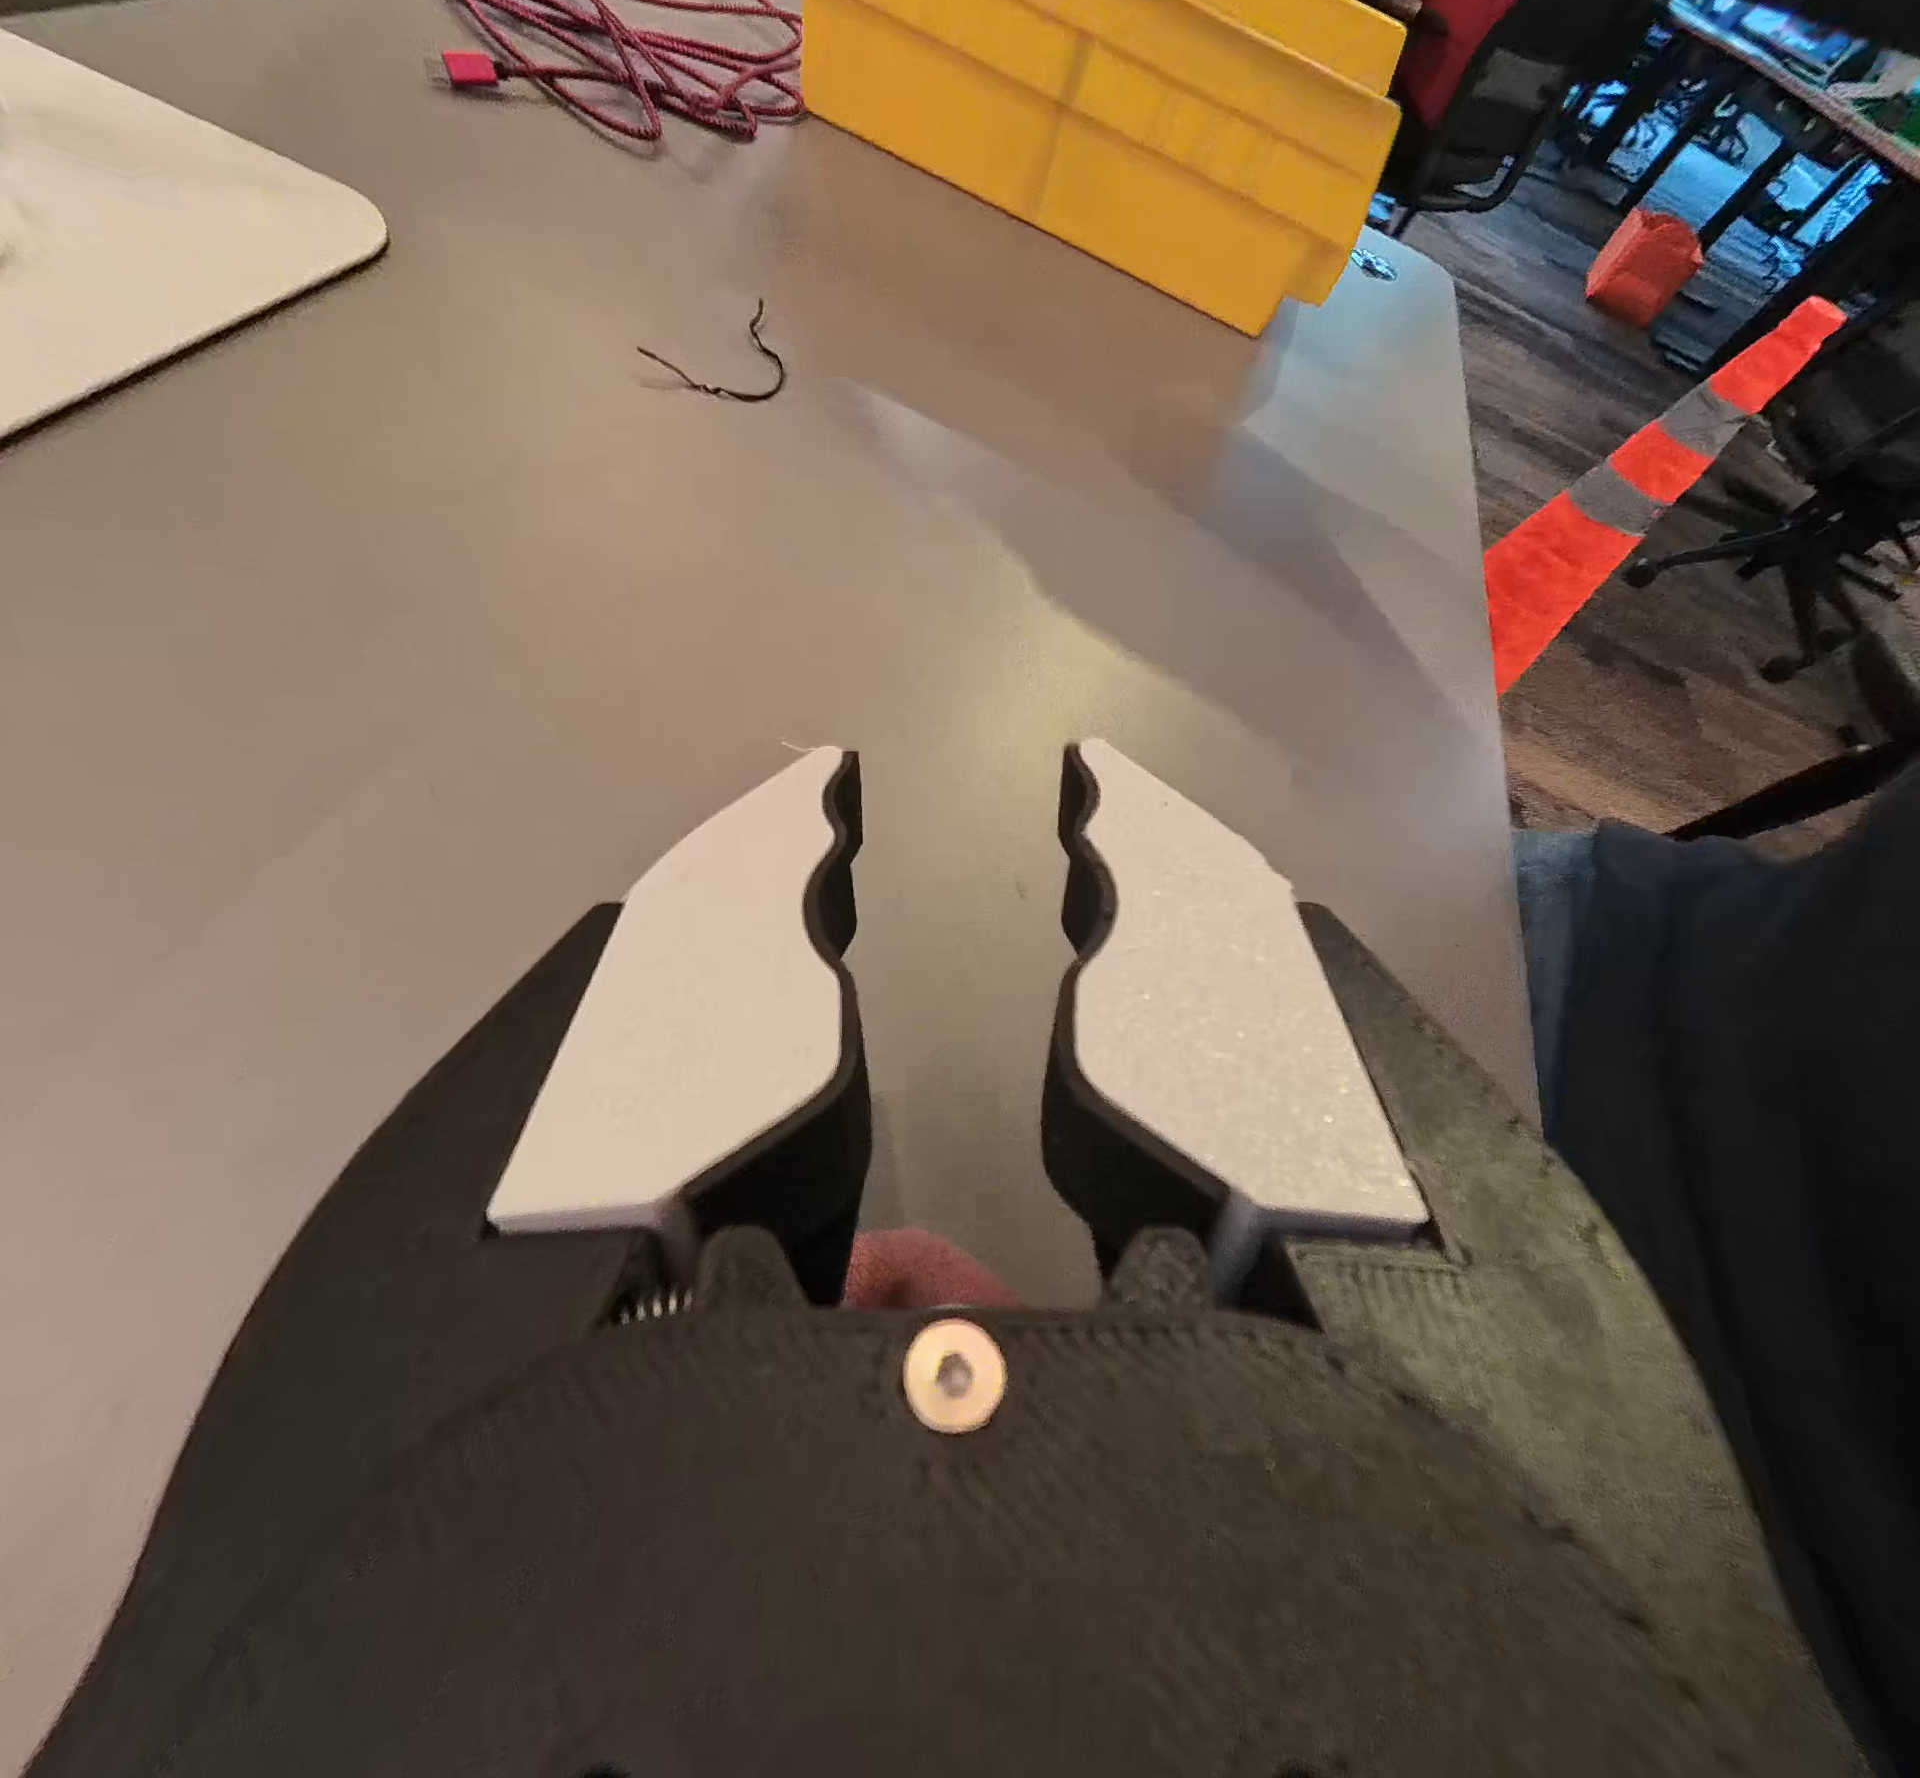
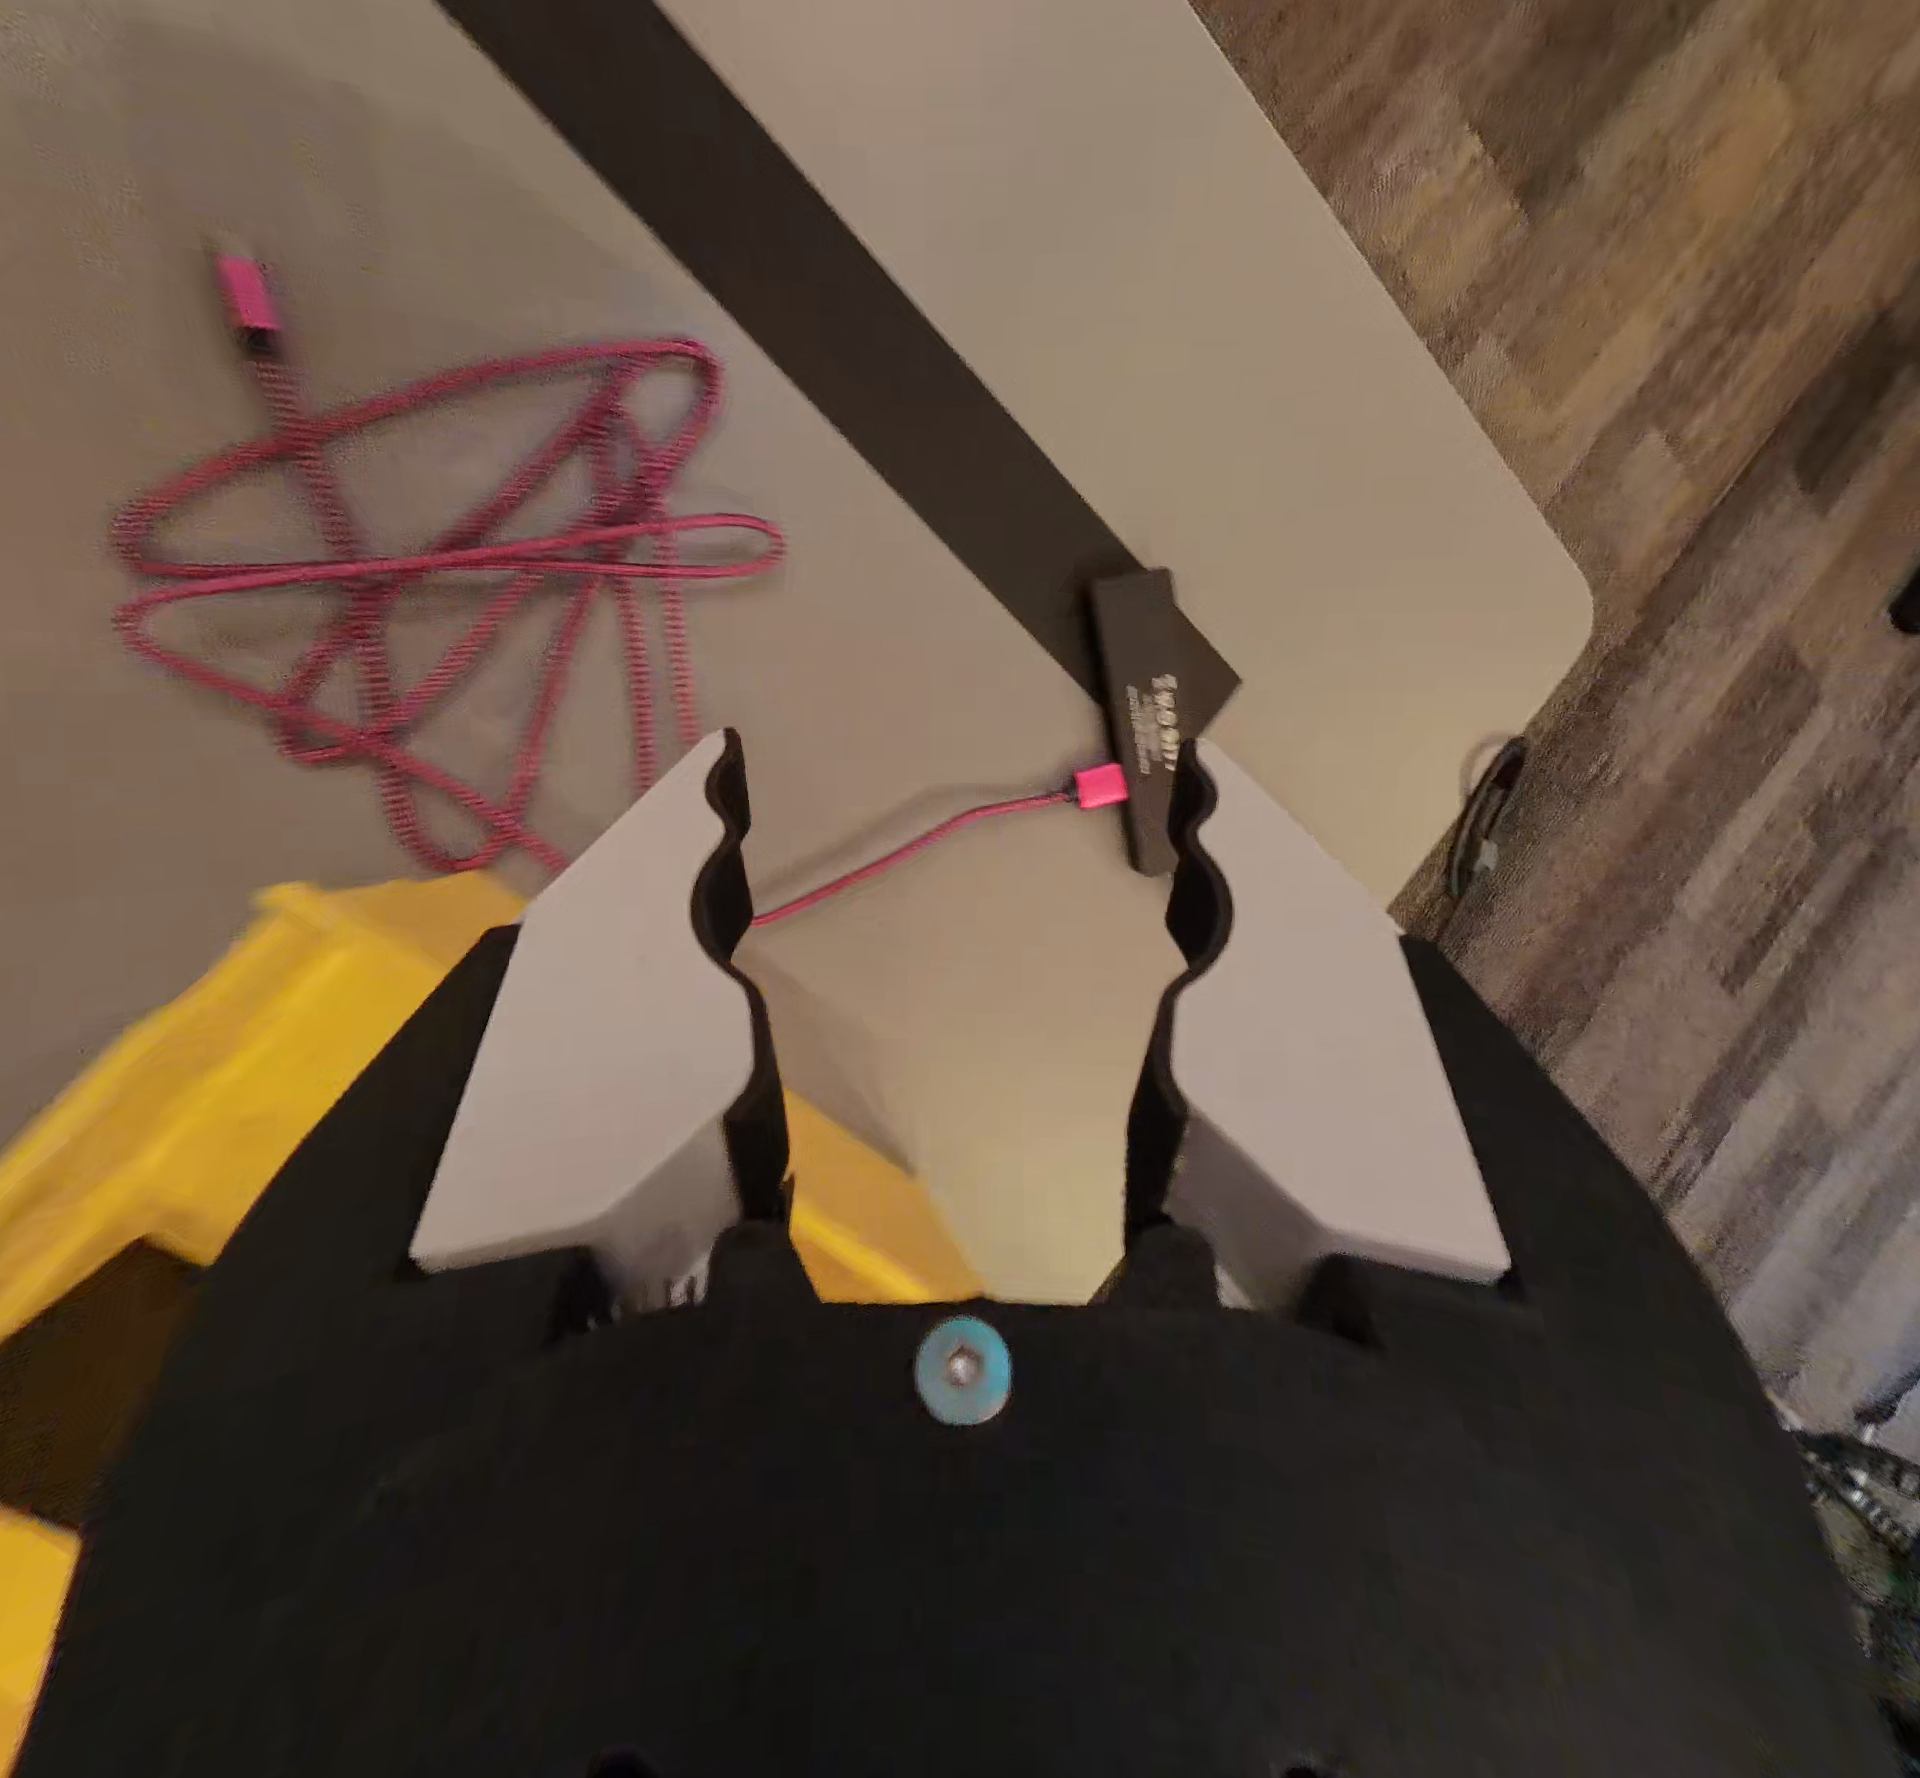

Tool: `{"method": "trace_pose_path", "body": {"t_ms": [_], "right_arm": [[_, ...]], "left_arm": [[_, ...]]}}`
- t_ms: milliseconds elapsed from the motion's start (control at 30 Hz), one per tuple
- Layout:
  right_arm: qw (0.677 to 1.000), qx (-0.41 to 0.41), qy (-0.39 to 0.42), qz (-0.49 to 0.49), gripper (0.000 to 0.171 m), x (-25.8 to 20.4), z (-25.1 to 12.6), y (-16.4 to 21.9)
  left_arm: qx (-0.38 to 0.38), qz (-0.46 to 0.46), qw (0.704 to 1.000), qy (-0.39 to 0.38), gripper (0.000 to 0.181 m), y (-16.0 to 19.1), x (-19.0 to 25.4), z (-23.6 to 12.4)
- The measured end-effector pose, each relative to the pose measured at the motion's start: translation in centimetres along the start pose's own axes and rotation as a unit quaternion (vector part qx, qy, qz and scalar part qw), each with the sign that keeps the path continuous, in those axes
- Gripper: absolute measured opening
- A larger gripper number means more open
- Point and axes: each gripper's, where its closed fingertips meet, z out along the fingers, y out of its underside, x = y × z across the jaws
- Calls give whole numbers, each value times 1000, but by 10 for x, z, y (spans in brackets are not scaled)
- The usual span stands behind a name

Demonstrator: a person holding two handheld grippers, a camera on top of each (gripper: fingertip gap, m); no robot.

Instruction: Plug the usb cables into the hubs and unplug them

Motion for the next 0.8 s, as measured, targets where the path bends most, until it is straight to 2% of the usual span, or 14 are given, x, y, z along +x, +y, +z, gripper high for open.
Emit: {"method": "trace_pose_path", "body": {"t_ms": [133,267,367,433,467,500,700,800], "right_arm": [[998,-32,-27,40,82,41,51,24],[993,-106,-45,39,87,58,103,56],[989,-124,-56,61,85,68,129,69],[987,-100,-85,91,72,68,136,65],[985,-91,-100,105,59,67,137,64],[985,-82,-103,113,36,70,137,64],[988,-59,-96,103,34,69,134,64],[989,1,-92,116,33,71,117,43]], "left_arm": [[-8,-30,999,13,35,2,-3,2],[-22,-51,998,24,35,5,-5,5],[-31,-69,997,32,35,7,-7,7],[-37,-72,996,35,35,8,-7,9],[-38,-73,996,37,35,8,-7,10],[-36,-75,996,38,35,7,-8,10],[-27,-76,996,40,34,3,-9,14],[-27,-77,996,41,34,2,-9,14]]}}
